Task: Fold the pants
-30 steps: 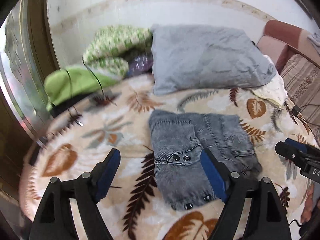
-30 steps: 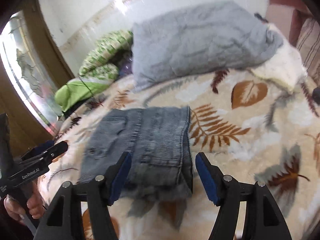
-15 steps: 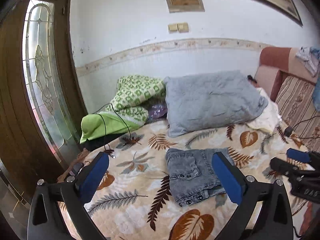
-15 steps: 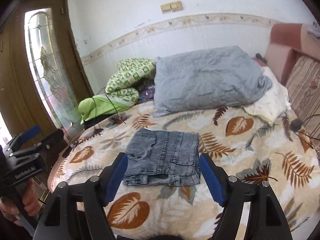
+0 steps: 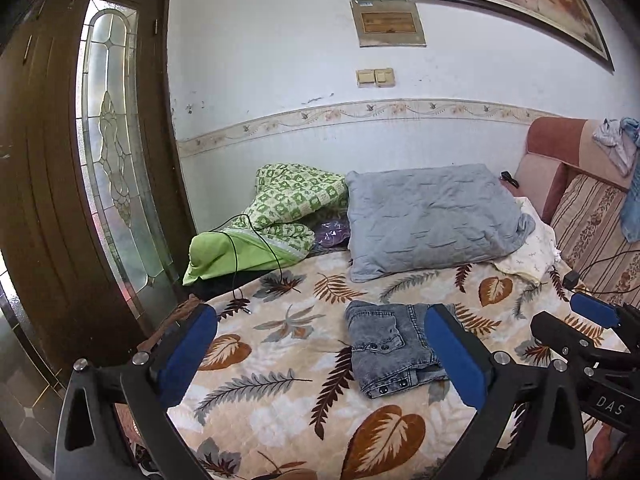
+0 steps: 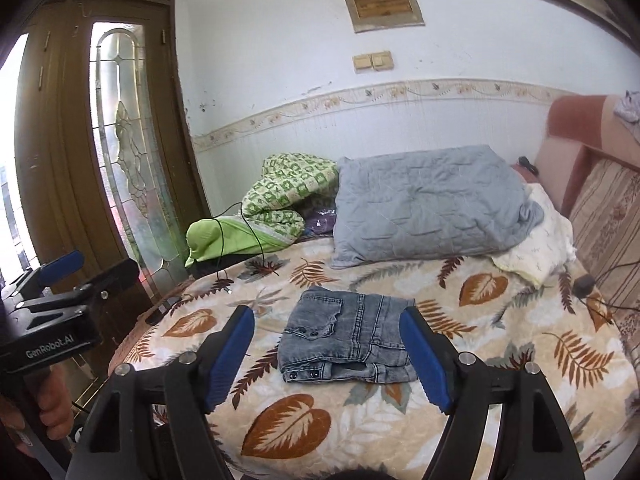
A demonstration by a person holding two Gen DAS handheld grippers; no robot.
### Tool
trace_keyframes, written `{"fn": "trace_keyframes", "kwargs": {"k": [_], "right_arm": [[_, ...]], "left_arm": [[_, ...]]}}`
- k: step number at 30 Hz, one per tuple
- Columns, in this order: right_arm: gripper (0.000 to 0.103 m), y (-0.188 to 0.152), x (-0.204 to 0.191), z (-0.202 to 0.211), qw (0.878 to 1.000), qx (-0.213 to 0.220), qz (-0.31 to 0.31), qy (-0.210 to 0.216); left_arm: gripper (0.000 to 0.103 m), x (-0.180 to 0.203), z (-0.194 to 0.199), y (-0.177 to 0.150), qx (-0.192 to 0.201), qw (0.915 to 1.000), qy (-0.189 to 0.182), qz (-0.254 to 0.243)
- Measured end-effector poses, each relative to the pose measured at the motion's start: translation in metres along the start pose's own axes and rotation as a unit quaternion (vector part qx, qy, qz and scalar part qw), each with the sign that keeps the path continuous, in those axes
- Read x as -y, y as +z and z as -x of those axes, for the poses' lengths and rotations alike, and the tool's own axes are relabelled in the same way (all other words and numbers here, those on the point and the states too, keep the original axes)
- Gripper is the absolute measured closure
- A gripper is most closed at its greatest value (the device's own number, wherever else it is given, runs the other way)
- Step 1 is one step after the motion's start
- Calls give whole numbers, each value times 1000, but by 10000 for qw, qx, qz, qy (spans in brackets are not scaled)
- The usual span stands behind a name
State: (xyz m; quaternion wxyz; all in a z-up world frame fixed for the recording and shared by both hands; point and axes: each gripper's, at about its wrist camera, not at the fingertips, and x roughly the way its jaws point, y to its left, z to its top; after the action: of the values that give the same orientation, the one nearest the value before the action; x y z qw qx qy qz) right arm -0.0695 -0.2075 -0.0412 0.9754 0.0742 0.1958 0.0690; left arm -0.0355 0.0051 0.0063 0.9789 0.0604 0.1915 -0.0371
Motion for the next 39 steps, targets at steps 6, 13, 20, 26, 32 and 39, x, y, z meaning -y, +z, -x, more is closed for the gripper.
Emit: {"fn": "trace_keyframes", "kwargs": {"k": [6, 13, 20, 26, 32, 39], "right_arm": [[24, 2, -11, 11, 9999, 38, 118, -9], [24, 0, -23, 11, 9996, -24, 268, 55], [24, -2, -31, 6, 9992, -76, 372, 111], [24, -2, -37, 2, 9987, -65, 494, 81], [24, -1, -41, -2, 9984, -93, 556, 59], [24, -3, -50, -11, 9971, -180, 735, -71]], "left_arm": [[0, -8, 15, 7, 167, 9998, 102, 78], [0, -18, 17, 8, 165, 9996, 168, 167], [0, -23, 16, 8, 193, 9993, 224, 208], [0, -25, 15, 8, 187, 9993, 237, 211], [0, -31, 9, 6, 166, 9992, 286, 243], [0, -38, 0, 2, 110, 9990, 347, 272]]}}
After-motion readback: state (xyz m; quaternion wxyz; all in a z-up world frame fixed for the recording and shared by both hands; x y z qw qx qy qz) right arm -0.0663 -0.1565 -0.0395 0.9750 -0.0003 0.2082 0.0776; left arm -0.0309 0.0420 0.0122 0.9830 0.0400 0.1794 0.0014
